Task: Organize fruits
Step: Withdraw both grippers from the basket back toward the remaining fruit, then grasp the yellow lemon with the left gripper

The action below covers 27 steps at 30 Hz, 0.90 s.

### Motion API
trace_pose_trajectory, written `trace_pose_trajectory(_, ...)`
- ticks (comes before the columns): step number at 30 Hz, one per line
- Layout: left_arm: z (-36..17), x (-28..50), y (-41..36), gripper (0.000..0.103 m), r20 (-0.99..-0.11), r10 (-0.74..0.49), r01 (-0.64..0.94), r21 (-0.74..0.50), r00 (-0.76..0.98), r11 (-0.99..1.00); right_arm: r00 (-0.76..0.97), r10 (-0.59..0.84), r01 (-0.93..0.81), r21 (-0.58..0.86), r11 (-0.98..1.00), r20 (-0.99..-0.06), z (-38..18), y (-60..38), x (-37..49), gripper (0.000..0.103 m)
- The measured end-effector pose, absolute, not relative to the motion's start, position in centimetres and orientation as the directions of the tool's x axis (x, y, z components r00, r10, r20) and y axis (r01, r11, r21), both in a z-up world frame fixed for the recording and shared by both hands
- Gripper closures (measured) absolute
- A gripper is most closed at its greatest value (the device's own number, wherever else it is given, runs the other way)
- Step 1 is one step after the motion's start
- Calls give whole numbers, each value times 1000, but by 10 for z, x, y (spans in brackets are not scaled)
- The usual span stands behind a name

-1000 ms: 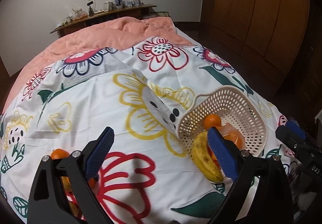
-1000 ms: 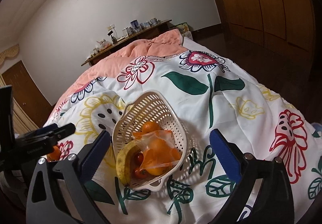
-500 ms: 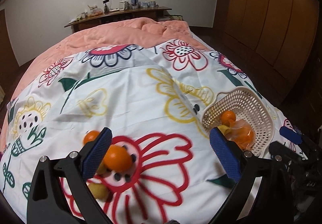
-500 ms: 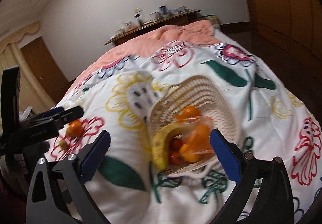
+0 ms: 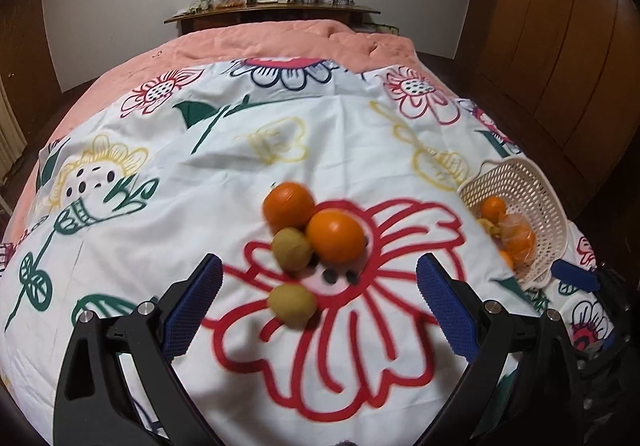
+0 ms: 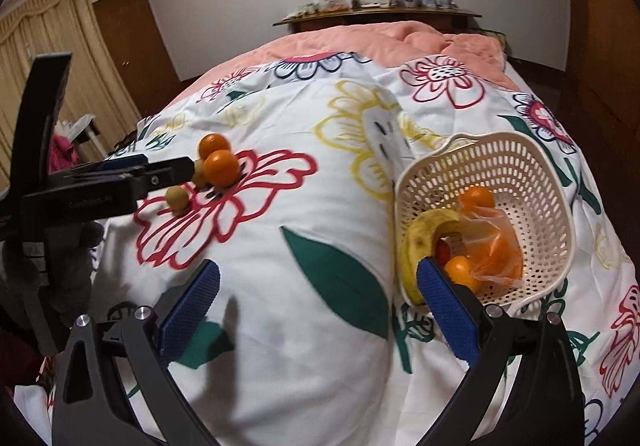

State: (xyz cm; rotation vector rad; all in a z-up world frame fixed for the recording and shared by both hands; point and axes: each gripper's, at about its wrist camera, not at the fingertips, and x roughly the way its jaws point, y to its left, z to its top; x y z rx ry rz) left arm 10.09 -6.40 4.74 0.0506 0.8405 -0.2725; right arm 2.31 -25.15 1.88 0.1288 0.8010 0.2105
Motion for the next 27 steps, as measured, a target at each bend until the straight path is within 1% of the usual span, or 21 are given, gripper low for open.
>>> trace_pose_trajectory(5, 41, 97, -56, 4, -745, -211, 258, -54, 632, 965, 627, 269, -202, 181, 963, -731, 19, -233, 22, 5)
trace_pose_trajectory(10, 33, 96, -51, 7, -757, -206, 251, -57, 620, 966, 589, 229, -237, 106, 966, -775, 14, -215, 23, 5)
trace_pose_trajectory(12, 32, 96, -50, 10, -760, -208, 249, -62, 616, 966, 568, 230, -236, 111, 965, -790, 10, -215, 25, 5)
trace_pose_trajectory(15, 31, 97, -49, 12, -761, -216, 254, -69, 611, 965, 527, 263, -231, 162, 959, -808, 4, -222, 30, 5)
trace_pose_trajectory(17, 30, 99, -50, 18, -764, -219, 261, -69, 607, 963, 520, 273, -233, 173, 957, -810, 4, -223, 30, 5)
trace_pose_trajectory(18, 30, 99, -51, 19, -764, -221, 264, -69, 606, 962, 519, 272, -234, 172, 957, -810, 4, -223, 30, 5)
trace_pose_trajectory(20, 29, 102, -52, 26, -766, -225, 271, -68, 602, 960, 519, 274, -237, 171, 956, -810, 3, -223, 29, 5)
trace_pose_trajectory(21, 28, 104, -52, 28, -769, -226, 273, -70, 598, 960, 516, 277, -239, 175, 955, -810, 3, -223, 29, 5)
trace_pose_trajectory(26, 17, 116, -50, 50, -798, -258, 273, -122, 545, 954, 504, 286, -244, 184, 952, -815, 3, -224, 32, 5)
trace_pose_trajectory(27, 15, 118, -49, 52, -801, -263, 273, -129, 538, 953, 503, 284, -245, 181, 953, -816, 3, -223, 32, 5)
